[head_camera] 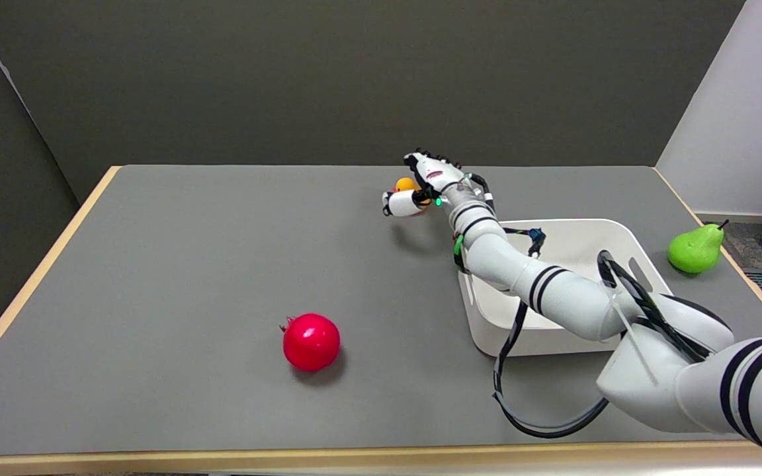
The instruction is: Pick up the yellow duck.
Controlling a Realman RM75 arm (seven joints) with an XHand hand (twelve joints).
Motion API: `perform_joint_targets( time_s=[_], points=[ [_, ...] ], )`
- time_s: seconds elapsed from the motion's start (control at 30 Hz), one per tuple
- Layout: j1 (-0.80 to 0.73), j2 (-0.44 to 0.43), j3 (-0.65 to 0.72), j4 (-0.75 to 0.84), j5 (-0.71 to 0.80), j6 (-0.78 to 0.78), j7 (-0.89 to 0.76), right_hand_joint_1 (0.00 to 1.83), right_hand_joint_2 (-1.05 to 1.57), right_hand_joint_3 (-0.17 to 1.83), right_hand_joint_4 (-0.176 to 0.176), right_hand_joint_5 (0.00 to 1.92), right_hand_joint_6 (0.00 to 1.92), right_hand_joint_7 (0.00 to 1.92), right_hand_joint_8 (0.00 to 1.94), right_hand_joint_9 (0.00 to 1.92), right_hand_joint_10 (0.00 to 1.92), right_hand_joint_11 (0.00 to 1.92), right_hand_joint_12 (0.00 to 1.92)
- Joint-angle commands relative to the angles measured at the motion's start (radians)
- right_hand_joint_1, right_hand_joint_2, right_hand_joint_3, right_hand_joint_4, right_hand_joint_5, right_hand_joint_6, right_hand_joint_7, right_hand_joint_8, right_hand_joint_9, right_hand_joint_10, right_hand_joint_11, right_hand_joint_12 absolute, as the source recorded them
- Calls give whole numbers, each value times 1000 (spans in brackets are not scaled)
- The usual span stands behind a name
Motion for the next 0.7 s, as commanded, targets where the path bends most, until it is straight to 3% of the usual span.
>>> perform_joint_targets(
  time_s=[0.03,0.7],
  points=[
    [37,-28,-25,26,-6,-2,1,610,700,949,-122,90,334,185,677,210,949,-1,1129],
    [17,-28,-25,20,1,2,1,643,733,942,-134,155,372,206,814,215,1084,0,1167]
  ],
)
